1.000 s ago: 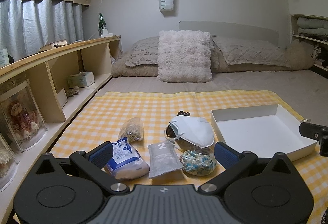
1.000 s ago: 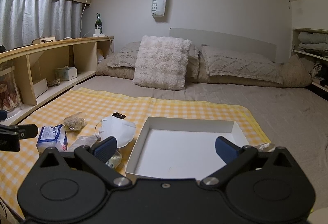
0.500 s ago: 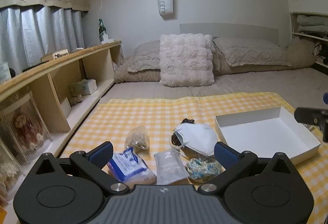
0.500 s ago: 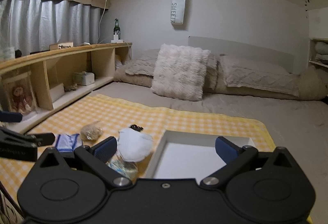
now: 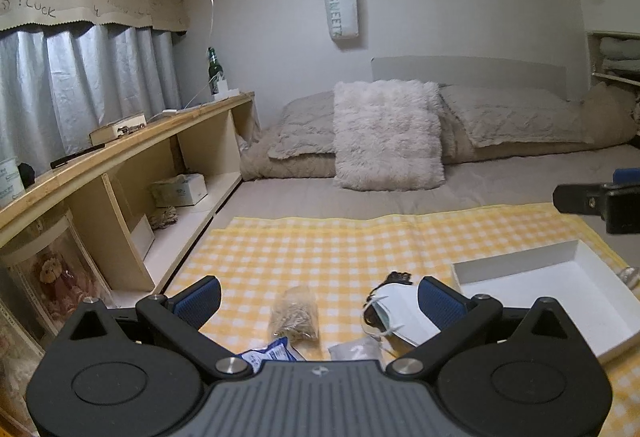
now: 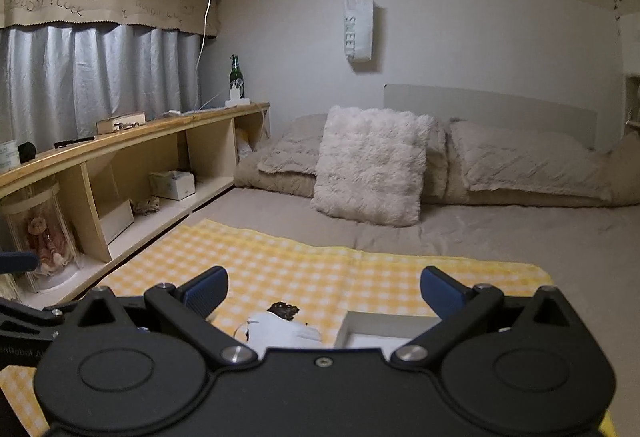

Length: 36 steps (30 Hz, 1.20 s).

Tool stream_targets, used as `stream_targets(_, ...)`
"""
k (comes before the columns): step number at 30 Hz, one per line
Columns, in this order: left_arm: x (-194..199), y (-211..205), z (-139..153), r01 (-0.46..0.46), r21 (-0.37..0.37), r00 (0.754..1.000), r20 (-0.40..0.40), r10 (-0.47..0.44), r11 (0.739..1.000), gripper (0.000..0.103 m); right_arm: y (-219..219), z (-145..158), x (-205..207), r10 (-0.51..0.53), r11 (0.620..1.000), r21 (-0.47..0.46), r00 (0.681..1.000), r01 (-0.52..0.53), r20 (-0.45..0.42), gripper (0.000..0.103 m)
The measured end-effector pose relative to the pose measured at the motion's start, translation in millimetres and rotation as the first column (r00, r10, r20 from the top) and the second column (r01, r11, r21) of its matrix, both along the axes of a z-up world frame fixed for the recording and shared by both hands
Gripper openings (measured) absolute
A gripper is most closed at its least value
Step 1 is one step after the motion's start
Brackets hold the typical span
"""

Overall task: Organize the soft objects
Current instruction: 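Grasp the blue wet-wipe pack with the left tool while the right tool grasps the white mask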

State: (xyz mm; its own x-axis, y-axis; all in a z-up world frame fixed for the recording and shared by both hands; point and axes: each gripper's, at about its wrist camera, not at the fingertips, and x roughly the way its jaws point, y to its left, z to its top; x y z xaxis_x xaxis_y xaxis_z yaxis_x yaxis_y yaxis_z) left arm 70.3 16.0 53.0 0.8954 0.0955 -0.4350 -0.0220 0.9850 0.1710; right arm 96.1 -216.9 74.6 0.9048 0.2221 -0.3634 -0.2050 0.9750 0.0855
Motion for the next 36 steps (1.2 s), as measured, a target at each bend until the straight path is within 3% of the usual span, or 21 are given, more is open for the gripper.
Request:
stream_targets(8, 55, 14, -29, -0.021, -0.023, 0.996, -0.084, 0.019, 1.000, 0.103, 6, -42, 58, 0.078, 0.996, 0.061, 0.992, -0.072, -0.095, 0.103)
stream_targets(14, 92, 31, -57, -0.063, -0.071, 0.974, -0.220, 0.046, 0.995, 0.103, 16, -73, 102, 0.102, 0.995, 0.041, 0.981, -0.096, -0.165, 0.103)
stream_targets(20, 124, 54, -86, -0.171, -0.109, 0.924, -0.362, 0.121, 0.979, 0.103, 34, -100, 135, 0.128, 0.991, -0.010, 0.966, -0.134, -0.223, 0.103)
stream_targets(24, 146, 69, -110, -0.229, -0.116, 0.876, -0.456, 0.153, 0.966, 0.103, 55, -121, 153, 0.177, 0.977, -0.066, 0.946, -0.202, -0.271, 0.103)
stream_targets(29, 158, 86, -139, -0.318, -0.094, 0.811, -0.543, 0.219, 0.943, 0.103, 75, -145, 171, 0.230, 0.968, -0.005, 0.896, -0.251, -0.378, 0.103)
stream_targets(33, 161, 97, -157, -0.352, -0.118, 0.776, -0.591, 0.220, 0.928, 0.103, 88, -163, 186, 0.223, 0.969, 0.004, 0.866, -0.247, -0.448, 0.102)
stream_targets(36, 163, 102, -169, -0.368, -0.125, 0.758, -0.615, 0.219, 0.922, 0.103, 95, -176, 196, 0.213, 0.971, 0.012, 0.836, -0.240, -0.505, 0.095)
